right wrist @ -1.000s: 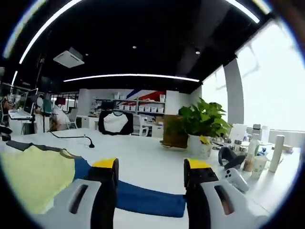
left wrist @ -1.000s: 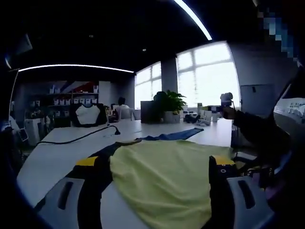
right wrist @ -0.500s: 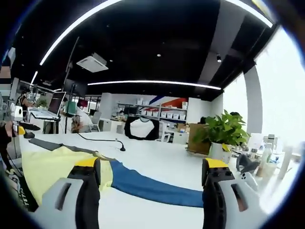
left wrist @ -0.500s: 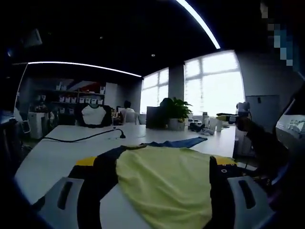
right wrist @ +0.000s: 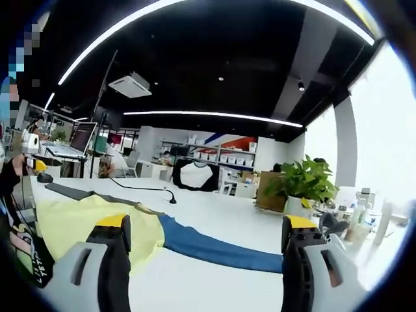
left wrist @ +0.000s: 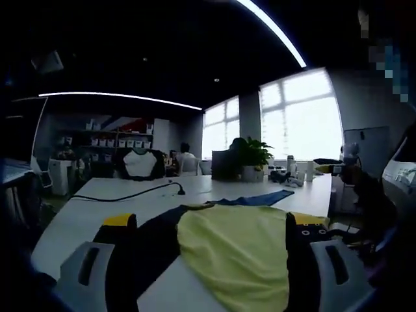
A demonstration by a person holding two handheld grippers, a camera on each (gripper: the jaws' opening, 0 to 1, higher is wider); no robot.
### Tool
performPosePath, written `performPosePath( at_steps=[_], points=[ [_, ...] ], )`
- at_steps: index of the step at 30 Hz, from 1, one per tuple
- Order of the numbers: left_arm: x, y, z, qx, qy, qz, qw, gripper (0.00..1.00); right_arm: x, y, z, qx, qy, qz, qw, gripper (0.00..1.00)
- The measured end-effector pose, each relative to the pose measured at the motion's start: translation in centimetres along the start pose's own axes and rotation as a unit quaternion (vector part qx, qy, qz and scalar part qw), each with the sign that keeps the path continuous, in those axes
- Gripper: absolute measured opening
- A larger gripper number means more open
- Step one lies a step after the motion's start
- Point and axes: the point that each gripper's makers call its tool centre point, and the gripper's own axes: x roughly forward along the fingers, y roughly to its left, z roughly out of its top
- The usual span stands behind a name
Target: Fold the garment on the visible template until the final outline fits inside the template.
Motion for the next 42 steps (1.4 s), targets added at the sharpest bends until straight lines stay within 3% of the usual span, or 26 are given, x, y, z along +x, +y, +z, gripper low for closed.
performPosePath(
  at_steps=[8, 12, 18, 20, 22, 23, 27, 32, 37, 40, 41, 42],
  points=[
    [-1.4, 4.5, 0.1, 0.052, 0.038, 0.081, 0.9946, 0.97, -0.5, 0.3, -0.9, 0.002, 0.006, 0.004, 1.0000, 0.99],
    [-1.8, 6.8, -0.2, 0.038, 0.056, 0.102, 0.9924, 0.91, -0.6, 0.2, -1.1, 0.005, 0.010, 0.003, 0.9999, 0.99],
    [-2.6, 10.0, -3.2, 0.046, 0.138, 0.138, 0.9797, 0.71, -0.7, 0.7, -1.3, -0.001, 0.015, 0.013, 0.9998, 0.99],
    [-3.1, 10.6, -4.3, 0.034, 0.165, 0.147, 0.9746, 0.67, -0.7, 0.7, -1.4, 0.001, 0.017, 0.013, 0.9998, 0.99],
    [-3.5, 11.4, -5.2, 0.029, 0.174, 0.156, 0.9719, 0.63, -0.7, 0.8, -1.5, 0.000, 0.020, 0.013, 0.9997, 0.99],
    [-4.0, 11.9, -6.0, 0.011, 0.189, 0.173, 0.9665, 0.58, -0.7, 0.8, -1.6, -0.001, 0.020, 0.012, 0.9997, 0.99],
    [-3.9, 13.1, -7.3, -0.011, 0.183, 0.186, 0.9652, 0.54, -0.6, 1.1, -1.8, 0.003, 0.022, 0.015, 0.9996, 0.99],
    [-3.5, 14.1, -10.1, -0.021, 0.214, 0.197, 0.9566, 0.51, -0.5, 1.6, -1.9, 0.001, 0.027, 0.020, 0.9994, 0.99],
    [-3.1, 14.2, -10.9, -0.035, 0.211, 0.200, 0.9562, 0.48, -0.4, 1.5, -2.0, 0.001, 0.030, 0.015, 0.9994, 0.99],
    [-3.6, 14.9, -11.8, -0.029, 0.228, 0.219, 0.9481, 0.43, -0.4, 1.6, -2.0, 0.004, 0.030, 0.015, 0.9994, 0.99],
    [-3.6, 15.0, -12.0, -0.034, 0.227, 0.221, 0.9478, 0.43, -0.4, 1.6, -2.0, 0.004, 0.030, 0.016, 0.9994, 0.99],
    [-3.2, 15.0, -11.6, -0.032, 0.210, 0.216, 0.9530, 0.42, -0.4, 1.7, -2.0, 0.005, 0.030, 0.016, 0.9994, 0.99]
  ],
)
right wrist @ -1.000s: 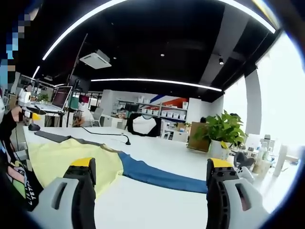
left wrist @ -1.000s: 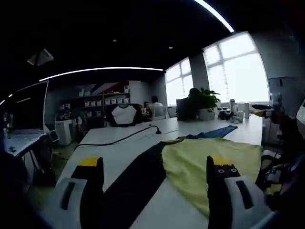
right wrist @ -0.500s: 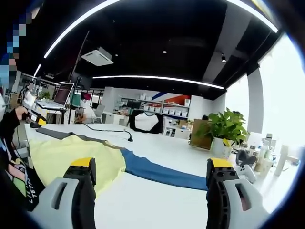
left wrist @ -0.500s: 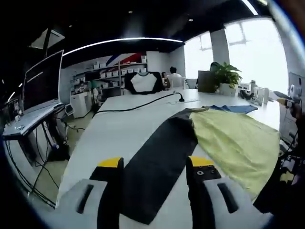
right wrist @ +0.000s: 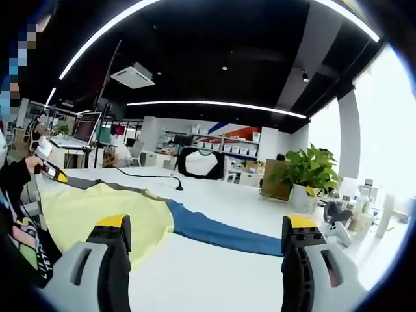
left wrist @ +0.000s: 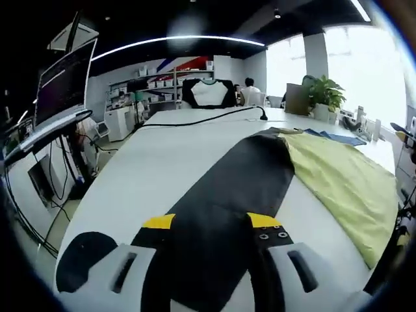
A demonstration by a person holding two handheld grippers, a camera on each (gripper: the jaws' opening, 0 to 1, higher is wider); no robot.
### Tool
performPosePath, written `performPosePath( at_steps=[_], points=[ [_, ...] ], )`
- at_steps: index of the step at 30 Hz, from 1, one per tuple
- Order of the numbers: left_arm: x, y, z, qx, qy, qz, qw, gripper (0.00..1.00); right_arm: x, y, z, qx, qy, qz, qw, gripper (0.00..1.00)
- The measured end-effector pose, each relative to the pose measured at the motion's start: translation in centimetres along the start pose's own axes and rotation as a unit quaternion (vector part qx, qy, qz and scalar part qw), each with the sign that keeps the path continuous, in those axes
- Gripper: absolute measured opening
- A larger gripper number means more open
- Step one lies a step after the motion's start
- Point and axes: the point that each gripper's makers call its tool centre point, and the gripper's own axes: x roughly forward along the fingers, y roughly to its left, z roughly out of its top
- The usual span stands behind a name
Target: Fold the garment on the visible template until the final outline fits inside the template.
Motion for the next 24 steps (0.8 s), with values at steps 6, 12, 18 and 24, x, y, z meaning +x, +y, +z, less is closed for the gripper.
performPosePath(
  at_steps=[6, 12, 18, 24],
  points=[
    [0.4, 0.4, -0.2, 0.006, -0.016, 0.022, 0.9996, 0.15, -0.1, 0.1, 0.0, 0.001, -0.001, 0.001, 1.0000, 0.99],
    [0.5, 0.8, -0.1, 0.045, -0.006, 0.050, 0.9977, 0.02, -0.2, 0.1, -0.1, 0.004, 0.000, -0.001, 1.0000, 0.99],
    [0.9, 0.8, 0.2, 0.031, 0.008, 0.038, 0.9987, 0.01, -0.3, -0.3, 0.1, 0.012, -0.003, -0.006, 0.9999, 0.99],
    [0.7, 0.8, 3.4, 0.058, -0.008, 0.032, 0.9978, 0.01, -0.5, -0.6, 0.6, 0.009, -0.010, -0.012, 0.9998, 0.99]
  ],
)
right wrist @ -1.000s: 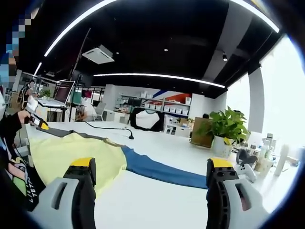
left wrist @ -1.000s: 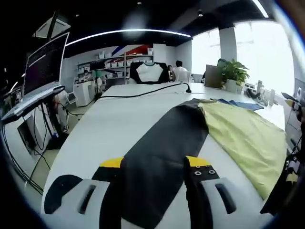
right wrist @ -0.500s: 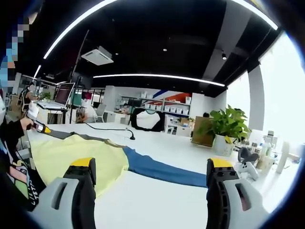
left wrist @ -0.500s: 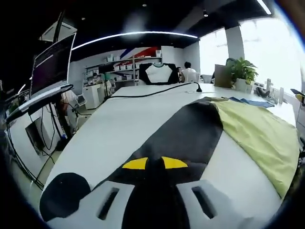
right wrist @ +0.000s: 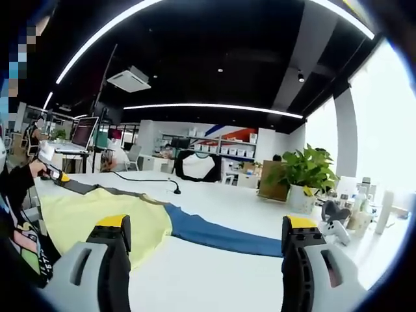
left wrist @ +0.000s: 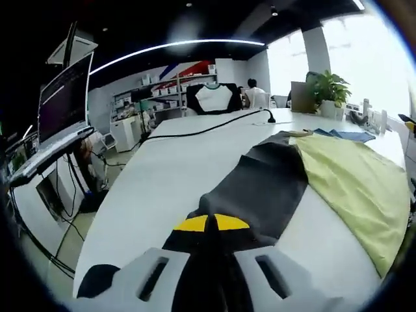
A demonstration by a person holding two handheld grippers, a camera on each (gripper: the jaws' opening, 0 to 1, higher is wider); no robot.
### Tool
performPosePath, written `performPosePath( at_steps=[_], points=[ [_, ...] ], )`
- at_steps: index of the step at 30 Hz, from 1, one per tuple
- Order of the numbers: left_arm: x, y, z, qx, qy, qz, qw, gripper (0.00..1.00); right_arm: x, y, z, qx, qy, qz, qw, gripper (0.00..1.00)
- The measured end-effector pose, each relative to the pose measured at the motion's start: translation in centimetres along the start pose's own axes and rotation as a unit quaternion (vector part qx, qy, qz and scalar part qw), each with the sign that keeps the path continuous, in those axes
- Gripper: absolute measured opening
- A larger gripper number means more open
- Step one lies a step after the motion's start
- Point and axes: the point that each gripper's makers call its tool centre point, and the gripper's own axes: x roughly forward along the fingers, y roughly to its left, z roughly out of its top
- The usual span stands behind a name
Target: Fold the garment on the visible template until the final outline fits inside the template.
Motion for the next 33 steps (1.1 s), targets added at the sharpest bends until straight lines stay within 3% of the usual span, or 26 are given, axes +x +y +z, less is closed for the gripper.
performPosePath(
  at_steps=[7, 9, 14, 18, 23, 31, 33],
  points=[
    [0.5, 2.2, 4.5, 0.044, -0.004, 0.014, 0.9989, 0.01, 0.0, 0.1, -0.3, 0.008, 0.003, 0.004, 1.0000, 0.99],
    [1.3, 3.4, 5.0, 0.060, 0.009, 0.018, 0.9980, 0.01, -0.1, 0.0, -0.3, 0.007, 0.003, 0.003, 1.0000, 0.99],
    [3.5, 5.9, 5.7, 0.056, 0.033, 0.026, 0.9975, 0.01, -0.2, 0.1, -0.1, 0.005, 0.003, 0.003, 1.0000, 0.99],
    [5.1, 7.4, 5.6, 0.061, 0.052, 0.033, 0.9962, 0.01, -0.1, 0.1, 0.1, 0.004, 0.001, 0.003, 1.0000, 0.99],
    [6.1, 7.7, 4.9, 0.058, 0.078, 0.032, 0.9948, 0.01, 0.1, 0.4, 0.0, 0.004, 0.005, 0.008, 0.9999, 0.99],
    [7.0, 7.8, 1.0, 0.035, 0.118, 0.027, 0.9920, 0.02, 0.1, 0.3, -0.5, 0.010, 0.009, 0.010, 0.9999, 0.99],
    [7.1, 7.9, 0.8, 0.029, 0.119, 0.024, 0.9922, 0.02, 0.0, 0.2, -0.5, 0.010, 0.010, 0.008, 0.9999, 0.99]
  ],
)
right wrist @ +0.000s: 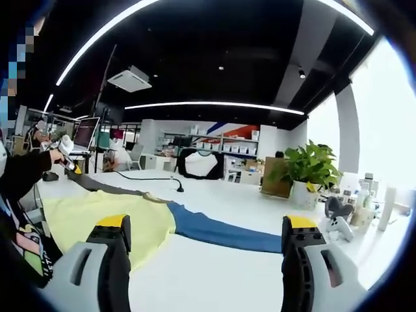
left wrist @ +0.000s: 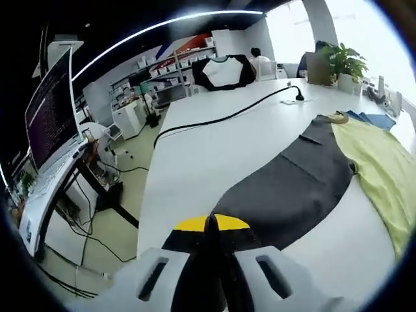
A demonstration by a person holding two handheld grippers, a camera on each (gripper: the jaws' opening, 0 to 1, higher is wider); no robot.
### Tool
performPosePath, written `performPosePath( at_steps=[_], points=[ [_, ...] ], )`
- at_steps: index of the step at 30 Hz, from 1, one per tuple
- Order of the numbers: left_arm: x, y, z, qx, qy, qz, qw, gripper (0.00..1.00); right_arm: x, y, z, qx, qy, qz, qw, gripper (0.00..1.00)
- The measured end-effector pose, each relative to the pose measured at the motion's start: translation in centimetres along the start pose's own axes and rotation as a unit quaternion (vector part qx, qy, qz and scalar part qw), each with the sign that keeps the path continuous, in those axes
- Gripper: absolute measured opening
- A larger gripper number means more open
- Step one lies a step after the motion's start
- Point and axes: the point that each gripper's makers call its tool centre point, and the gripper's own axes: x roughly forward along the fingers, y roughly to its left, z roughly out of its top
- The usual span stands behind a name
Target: Fold the garment on the visible template until the final outline fits inside the template.
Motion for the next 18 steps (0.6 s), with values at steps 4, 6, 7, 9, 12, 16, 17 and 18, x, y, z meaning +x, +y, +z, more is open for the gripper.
performPosePath(
  at_steps=[4, 6, 7, 9, 12, 16, 17, 18],
  points=[
    [0.6, 0.2, -0.5, -0.007, 0.006, -0.009, 0.9999, 0.02, 0.0, -0.1, 0.1, 0.000, -0.002, -0.002, 1.0000, 0.99],
    [0.3, 0.5, -0.5, -0.007, 0.003, -0.004, 1.0000, 0.05, 0.0, 0.1, 0.0, 0.000, 0.000, 0.001, 1.0000, 0.99],
    [-0.1, 0.7, -0.3, 0.002, -0.002, 0.002, 1.0000, 0.07, 0.0, 0.1, -0.1, 0.000, 0.001, 0.001, 1.0000, 0.99],
    [-1.0, 1.2, -0.1, 0.020, -0.005, 0.012, 0.9997, 0.10, 0.1, 0.2, -0.2, 0.002, 0.003, 0.003, 1.0000, 0.99],
    [-2.2, 1.9, -0.1, 0.032, -0.003, 0.015, 0.9994, 0.19, 0.0, 0.2, -0.2, 0.003, 0.003, 0.003, 1.0000, 0.99],
    [-3.1, 3.5, -0.8, 0.026, 0.007, 0.023, 0.9994, 0.23, -0.1, 0.2, -0.2, 0.002, 0.002, 0.003, 1.0000, 0.99],
    [-3.2, 3.7, -1.3, 0.015, 0.017, 0.021, 0.9995, 0.23, -0.1, 0.3, -0.3, 0.003, 0.003, 0.004, 1.0000, 0.99],
    [-3.2, 4.1, -2.3, -0.015, 0.038, 0.019, 0.9990, 0.23, -0.1, 0.3, -0.3, 0.004, 0.003, 0.004, 1.0000, 0.99]
  ],
)
